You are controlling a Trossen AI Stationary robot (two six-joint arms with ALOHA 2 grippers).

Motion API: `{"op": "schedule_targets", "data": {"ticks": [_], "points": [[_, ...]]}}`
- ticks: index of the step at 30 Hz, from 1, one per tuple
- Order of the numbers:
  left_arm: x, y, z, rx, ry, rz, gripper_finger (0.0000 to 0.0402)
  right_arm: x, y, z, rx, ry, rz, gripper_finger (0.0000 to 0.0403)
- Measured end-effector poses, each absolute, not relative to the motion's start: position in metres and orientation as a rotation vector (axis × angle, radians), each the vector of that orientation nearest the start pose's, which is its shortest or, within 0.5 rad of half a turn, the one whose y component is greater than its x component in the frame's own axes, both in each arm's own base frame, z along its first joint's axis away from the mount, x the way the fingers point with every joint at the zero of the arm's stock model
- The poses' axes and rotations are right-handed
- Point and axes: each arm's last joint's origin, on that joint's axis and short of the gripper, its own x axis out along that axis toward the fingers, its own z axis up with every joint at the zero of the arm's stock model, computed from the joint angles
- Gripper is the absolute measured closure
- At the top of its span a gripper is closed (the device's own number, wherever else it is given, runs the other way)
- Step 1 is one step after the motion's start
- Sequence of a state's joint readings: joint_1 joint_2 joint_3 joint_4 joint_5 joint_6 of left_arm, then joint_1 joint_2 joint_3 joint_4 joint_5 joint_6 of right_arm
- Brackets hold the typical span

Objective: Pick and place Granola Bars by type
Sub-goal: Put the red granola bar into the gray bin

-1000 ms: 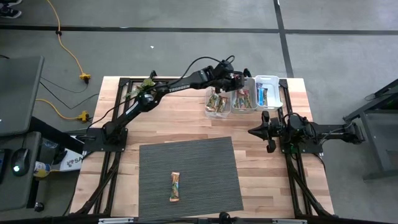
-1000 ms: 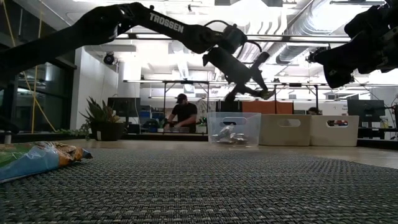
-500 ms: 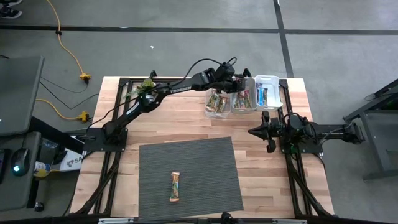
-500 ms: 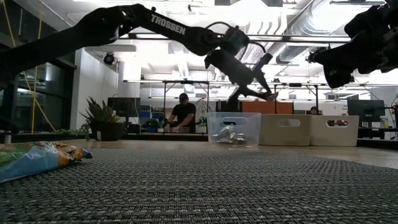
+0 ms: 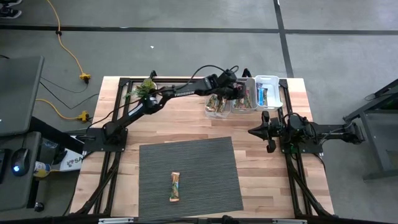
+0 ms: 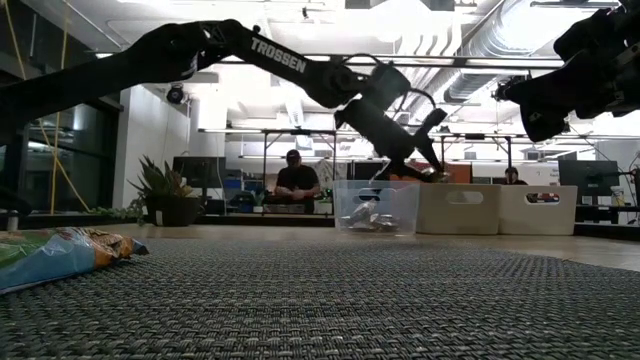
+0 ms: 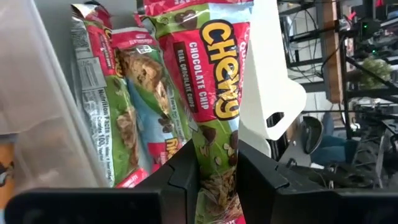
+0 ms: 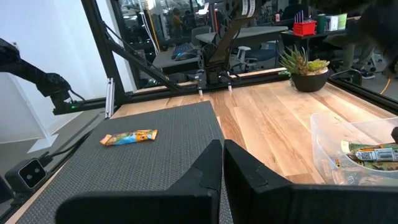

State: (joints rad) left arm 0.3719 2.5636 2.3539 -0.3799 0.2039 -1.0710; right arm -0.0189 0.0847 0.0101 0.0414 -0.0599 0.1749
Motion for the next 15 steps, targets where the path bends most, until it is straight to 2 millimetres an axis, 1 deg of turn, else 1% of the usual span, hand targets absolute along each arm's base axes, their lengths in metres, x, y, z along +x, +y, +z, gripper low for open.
{"op": "schedule_targets", "data": {"ticks": [9, 12, 15], "points": [[0.5372, 0.2039, 0.2005, -1.199, 0.414, 0.459, 0.0314, 0.1024, -0.0002, 0.1642, 0.176, 0.037, 0.038, 0.0402], [0.5372, 0.2034, 0.2003, -1.195, 0.426, 0.442, 0.0303, 0.1024, -0.0002, 0.1641, 0.176, 0.037, 0.038, 0.0402], [0.5360, 0.2030, 0.1985, -1.197, 0.446, 0.456, 0.0280, 0.1024, -0.0002, 0.1642, 0.176, 0.037, 0.038, 0.0402]]}}
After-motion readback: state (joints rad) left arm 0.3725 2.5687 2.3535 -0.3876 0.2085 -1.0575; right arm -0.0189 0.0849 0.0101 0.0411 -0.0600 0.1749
